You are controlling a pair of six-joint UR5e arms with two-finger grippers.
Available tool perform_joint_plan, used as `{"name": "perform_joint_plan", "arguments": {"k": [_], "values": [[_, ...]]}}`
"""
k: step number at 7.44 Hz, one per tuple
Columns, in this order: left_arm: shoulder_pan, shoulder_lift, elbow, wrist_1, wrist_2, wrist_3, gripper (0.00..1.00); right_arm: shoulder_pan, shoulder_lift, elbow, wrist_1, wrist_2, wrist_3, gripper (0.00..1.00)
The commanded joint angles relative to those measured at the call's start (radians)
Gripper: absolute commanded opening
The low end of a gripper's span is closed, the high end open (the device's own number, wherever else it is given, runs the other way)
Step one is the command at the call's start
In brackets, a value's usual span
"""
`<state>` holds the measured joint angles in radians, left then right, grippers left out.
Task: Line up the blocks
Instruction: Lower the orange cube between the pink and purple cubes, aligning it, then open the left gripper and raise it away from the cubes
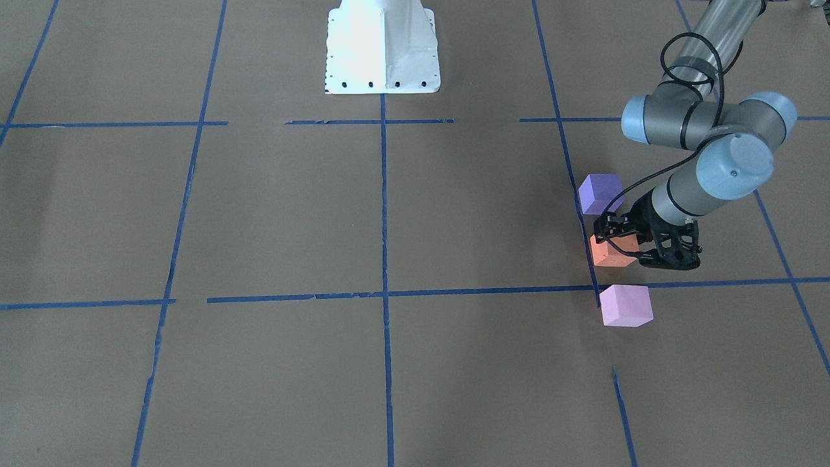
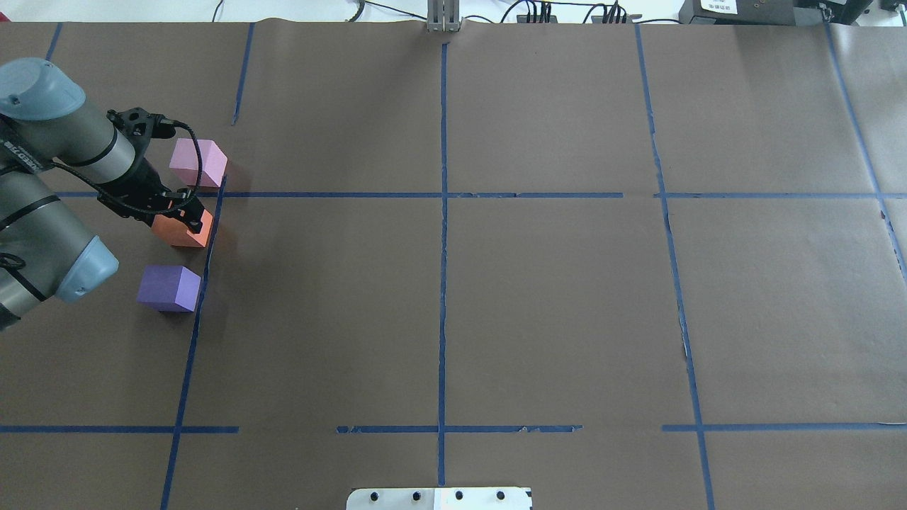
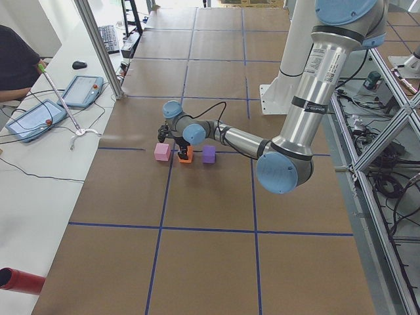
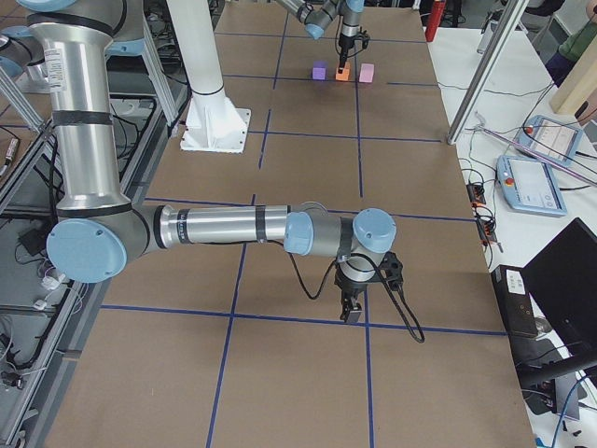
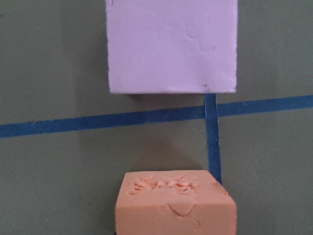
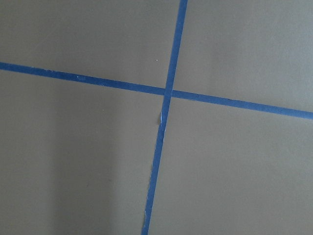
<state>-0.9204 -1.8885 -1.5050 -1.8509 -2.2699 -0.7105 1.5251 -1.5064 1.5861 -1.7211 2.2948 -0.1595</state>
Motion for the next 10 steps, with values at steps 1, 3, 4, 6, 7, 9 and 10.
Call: {"name": "perform_joint_plan", "arguments": {"k": [1,3,4,6,7,9,10], "values": [[0.0,0.0,0.0,0.001,0.001,0.0,0.84,0.0,0.0,0.0,0.0,0.0,0.0,1.0],[-0.001,0.0,-0.001,0.002,0.003,0.0,0.95,0.0,0.0,0.0,0.0,0.0,0.0,1.0],[-0.001,0.002,-0.003,0.004,0.003,0.0,1.0,0.0,0.002,0.0,0.0,0.0,0.0,1.0],[-0.005,0.002,-0.012,0.01,0.0,-0.003,1.0,0.0,0.0,0.0,0.0,0.0,0.0,1.0],[-0.012,0.002,-0.024,0.012,0.0,-0.018,1.0,0.0,0.0,0.0,0.0,0.0,0.0,1.0],[-0.055,0.012,-0.092,0.027,-0.031,-0.026,1.0,0.0,0.0,0.0,0.0,0.0,0.0,1.0],[-0.066,0.015,-0.134,0.054,-0.039,-0.027,1.0,0.0,0.0,0.0,0.0,0.0,0.0,1.0]]}}
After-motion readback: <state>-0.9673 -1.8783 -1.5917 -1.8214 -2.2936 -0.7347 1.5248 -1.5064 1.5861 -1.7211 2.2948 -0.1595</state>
